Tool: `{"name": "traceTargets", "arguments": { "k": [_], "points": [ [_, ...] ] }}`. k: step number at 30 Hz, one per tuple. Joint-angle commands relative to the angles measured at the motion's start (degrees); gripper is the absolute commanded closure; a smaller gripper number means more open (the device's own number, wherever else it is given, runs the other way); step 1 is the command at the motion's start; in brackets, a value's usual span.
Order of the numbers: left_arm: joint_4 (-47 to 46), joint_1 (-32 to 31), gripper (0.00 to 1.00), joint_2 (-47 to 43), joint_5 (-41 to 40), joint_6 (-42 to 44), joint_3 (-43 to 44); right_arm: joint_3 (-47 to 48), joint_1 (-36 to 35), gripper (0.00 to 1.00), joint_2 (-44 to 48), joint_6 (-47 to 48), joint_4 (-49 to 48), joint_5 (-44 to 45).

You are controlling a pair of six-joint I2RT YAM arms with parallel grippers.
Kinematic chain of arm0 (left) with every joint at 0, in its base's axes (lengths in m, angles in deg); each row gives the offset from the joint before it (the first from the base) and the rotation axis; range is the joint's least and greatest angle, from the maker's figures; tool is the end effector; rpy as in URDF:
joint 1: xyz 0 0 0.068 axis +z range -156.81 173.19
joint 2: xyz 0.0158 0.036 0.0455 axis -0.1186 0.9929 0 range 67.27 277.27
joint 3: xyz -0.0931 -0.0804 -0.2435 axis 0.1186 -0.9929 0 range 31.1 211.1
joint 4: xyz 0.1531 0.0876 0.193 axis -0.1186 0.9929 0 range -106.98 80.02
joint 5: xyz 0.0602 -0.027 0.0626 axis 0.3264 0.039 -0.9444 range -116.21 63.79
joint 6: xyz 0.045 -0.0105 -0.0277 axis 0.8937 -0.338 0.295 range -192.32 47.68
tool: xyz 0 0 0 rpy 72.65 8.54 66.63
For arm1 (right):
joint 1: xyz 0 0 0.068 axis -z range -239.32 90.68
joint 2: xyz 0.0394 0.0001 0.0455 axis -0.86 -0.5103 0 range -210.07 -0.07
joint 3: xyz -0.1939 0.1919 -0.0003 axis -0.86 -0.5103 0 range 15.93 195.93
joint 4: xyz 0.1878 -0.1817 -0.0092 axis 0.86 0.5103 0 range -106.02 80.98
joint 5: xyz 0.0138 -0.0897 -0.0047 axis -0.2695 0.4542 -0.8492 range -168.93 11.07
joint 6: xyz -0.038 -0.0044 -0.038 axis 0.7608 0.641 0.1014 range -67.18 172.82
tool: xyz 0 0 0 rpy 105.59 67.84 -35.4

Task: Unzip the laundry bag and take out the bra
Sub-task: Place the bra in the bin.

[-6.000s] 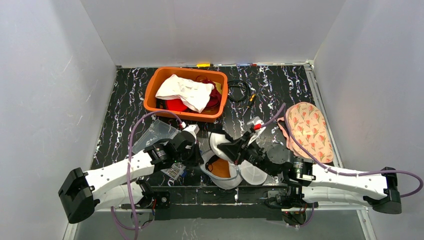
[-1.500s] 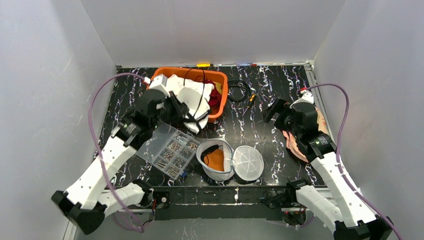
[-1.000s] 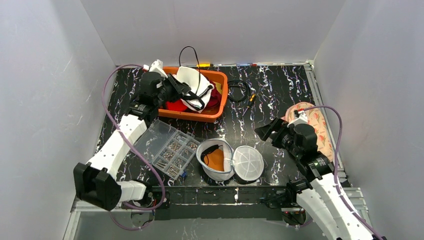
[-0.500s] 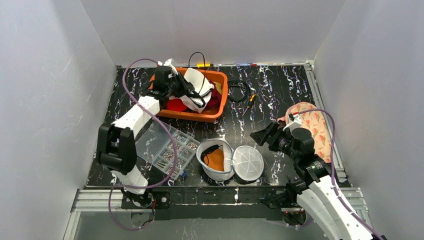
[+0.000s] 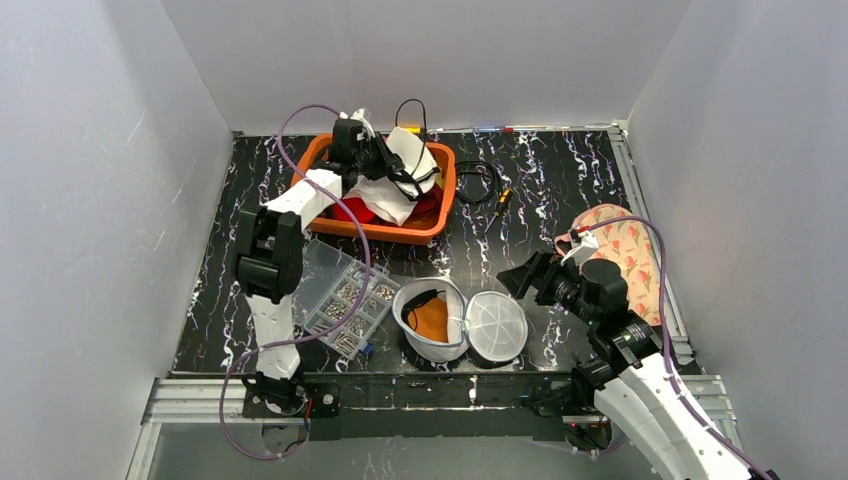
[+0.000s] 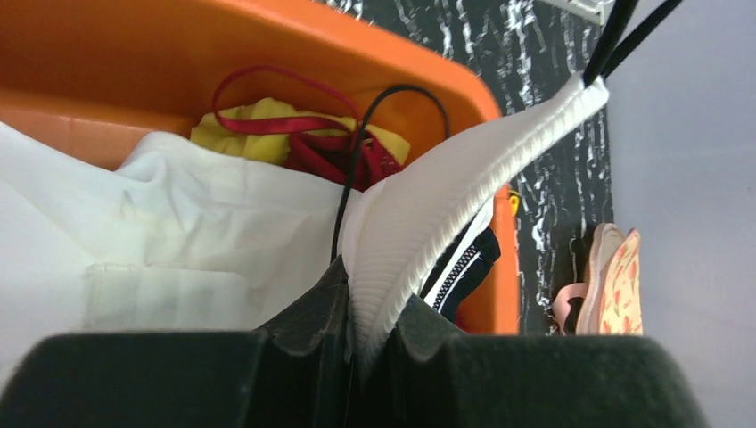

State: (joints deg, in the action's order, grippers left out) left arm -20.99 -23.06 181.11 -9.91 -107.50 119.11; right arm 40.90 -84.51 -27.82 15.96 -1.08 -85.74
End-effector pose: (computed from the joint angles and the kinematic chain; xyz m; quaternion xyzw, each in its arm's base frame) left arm 0.4520 -0.1422 0.2621 -0.0564 0.8217 -0.3466 0.4490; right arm 0.1232 0.0626 0.2512 0.0471 0.8055 0.3445 0.4798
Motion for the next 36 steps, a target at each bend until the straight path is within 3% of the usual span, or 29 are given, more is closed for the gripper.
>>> {"name": "traceTargets", "arguments": {
  "k": [1, 3, 10, 20, 23, 27, 29, 32, 36],
  "points": [
    [0.01, 0.03, 0.95, 1.52, 1.91, -0.44, 2.7, 1.38, -0.66, 0.01, -0.21, 1.95, -1.43, 0.02],
    [0.46, 0.0, 0.88, 1.72, 1.66, 0.07, 2.38, 0.56, -0.74, 0.01, -0.04, 1.49, -2.14, -0.36],
    [3.66, 0.03, 0.5, -1.45, -0.3, 3.72, -0.85, 0.69, -0.75, 0.01, -0.27, 1.6, -2.41, -0.29],
    [12.92, 0.07, 0.31, -9.94, -7.03, 8.7, -1.8, 2.63, -0.82, 0.01, -1.48, 3.2, -1.08, 1.26],
    [14.6, 0.03, 0.3, -12.75, -8.84, 9.82, -2.7, 3.91, -0.82, 0.01, -2.79, 4.02, -0.23, 1.15],
    [10.16, -0.09, 0.34, -15.8, -7.43, 8.07, -5.6, 3.61, -0.81, 0.03, -6.1, 2.51, -2.0, 1.45],
    [9.42, -0.1, 0.41, -14.16, -4.49, 6.58, -4.16, 2.54, -0.76, 0.09, -8.74, 1.55, -4.5, 0.07],
    [9.58, -0.03, 0.59, -10.13, -2.1, 4.32, -0.49, -0.1, -0.8, 0.15, -10.1, -1.58, -9.2, -0.81],
    [7.96, -0.07, 0.68, -5.59, -3.2, 2.05, 1.68, -2.32, -0.92, 0.18, -6.87, -4.47, -12.53, 0.69]
  ]
}}
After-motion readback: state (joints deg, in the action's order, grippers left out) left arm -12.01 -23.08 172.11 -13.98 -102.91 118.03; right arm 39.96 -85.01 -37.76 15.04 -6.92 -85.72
